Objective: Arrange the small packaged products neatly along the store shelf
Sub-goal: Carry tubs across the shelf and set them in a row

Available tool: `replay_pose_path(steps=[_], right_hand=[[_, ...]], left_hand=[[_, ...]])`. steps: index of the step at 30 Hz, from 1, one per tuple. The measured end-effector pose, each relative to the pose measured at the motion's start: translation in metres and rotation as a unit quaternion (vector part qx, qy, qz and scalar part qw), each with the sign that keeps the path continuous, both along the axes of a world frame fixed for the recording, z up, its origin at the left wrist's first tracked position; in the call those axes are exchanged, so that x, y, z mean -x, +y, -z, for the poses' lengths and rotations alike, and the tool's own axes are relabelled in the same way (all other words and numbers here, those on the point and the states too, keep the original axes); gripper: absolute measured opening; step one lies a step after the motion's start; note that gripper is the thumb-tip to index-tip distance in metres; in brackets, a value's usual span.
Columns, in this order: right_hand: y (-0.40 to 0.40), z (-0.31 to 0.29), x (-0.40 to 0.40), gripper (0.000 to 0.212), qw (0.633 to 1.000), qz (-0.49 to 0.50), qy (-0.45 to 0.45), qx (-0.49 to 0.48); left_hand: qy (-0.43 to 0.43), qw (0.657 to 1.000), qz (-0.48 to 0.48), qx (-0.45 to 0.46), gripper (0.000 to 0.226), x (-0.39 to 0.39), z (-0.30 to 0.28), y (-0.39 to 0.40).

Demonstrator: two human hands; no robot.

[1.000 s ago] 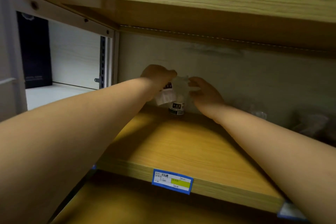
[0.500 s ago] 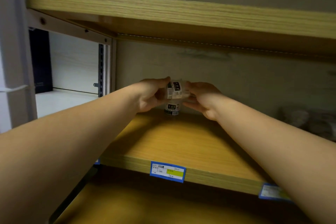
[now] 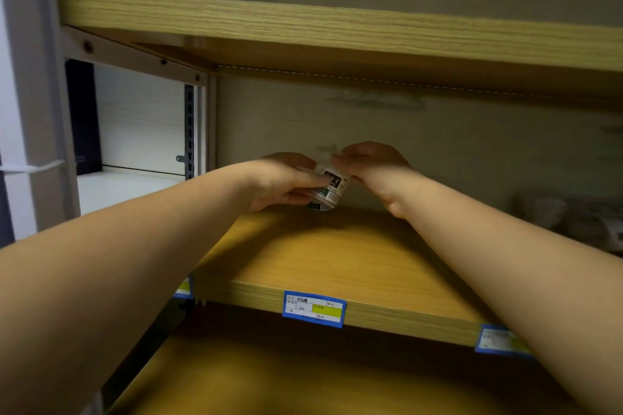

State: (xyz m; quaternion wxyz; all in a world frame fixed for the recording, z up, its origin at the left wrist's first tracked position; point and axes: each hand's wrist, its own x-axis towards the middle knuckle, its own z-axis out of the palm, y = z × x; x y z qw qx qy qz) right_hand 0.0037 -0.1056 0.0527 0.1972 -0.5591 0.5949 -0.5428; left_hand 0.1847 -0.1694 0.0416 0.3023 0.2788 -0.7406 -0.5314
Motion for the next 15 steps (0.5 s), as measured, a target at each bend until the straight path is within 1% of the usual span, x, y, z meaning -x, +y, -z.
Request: replay_pose_path(steps=[4, 5, 7, 9, 10, 11, 13, 15], right_hand=[[0.002, 0.003, -0.003, 0.056, 0.999, -0.006, 0.021, 0.027], [0.002, 0.006, -0.002, 0.059, 0.999, -0.008, 0.032, 0.013], [0.0, 0.015, 0.002, 0.061, 0.996, -0.011, 0.064, -0.054], [0.002, 0.025, 0.002, 0.052, 0.99, -0.036, 0.063, -0.122], [0.004, 0.029, 0.0, 0.045, 0.988, -0.041, 0.064, -0.135], [0.004, 0.033, -0.002, 0.038, 0.987, -0.029, 0.085, -0.135], [0.002, 0.038, -0.004, 0.031, 0.983, 0.009, 0.137, -0.121], [-0.004, 0.039, -0.005, 0.026, 0.985, 0.017, 0.13, -0.11]], left_hand=[[-0.014, 0.998, -0.024, 0.063, 0.041, 0.002, 0.004, -0.005], [-0.021, 0.997, -0.029, 0.075, 0.04, 0.002, 0.005, -0.005], [-0.034, 0.995, -0.031, 0.084, 0.035, 0.0, 0.009, -0.004], [-0.07, 0.989, -0.044, 0.121, 0.04, -0.001, 0.016, -0.004], [-0.103, 0.981, -0.057, 0.156, 0.046, -0.001, 0.019, -0.005], [-0.137, 0.97, -0.069, 0.189, 0.051, 0.0, 0.021, -0.005], [-0.181, 0.952, -0.088, 0.229, 0.053, 0.003, 0.024, -0.005], [-0.194, 0.946, -0.098, 0.242, 0.05, 0.004, 0.023, -0.006]])
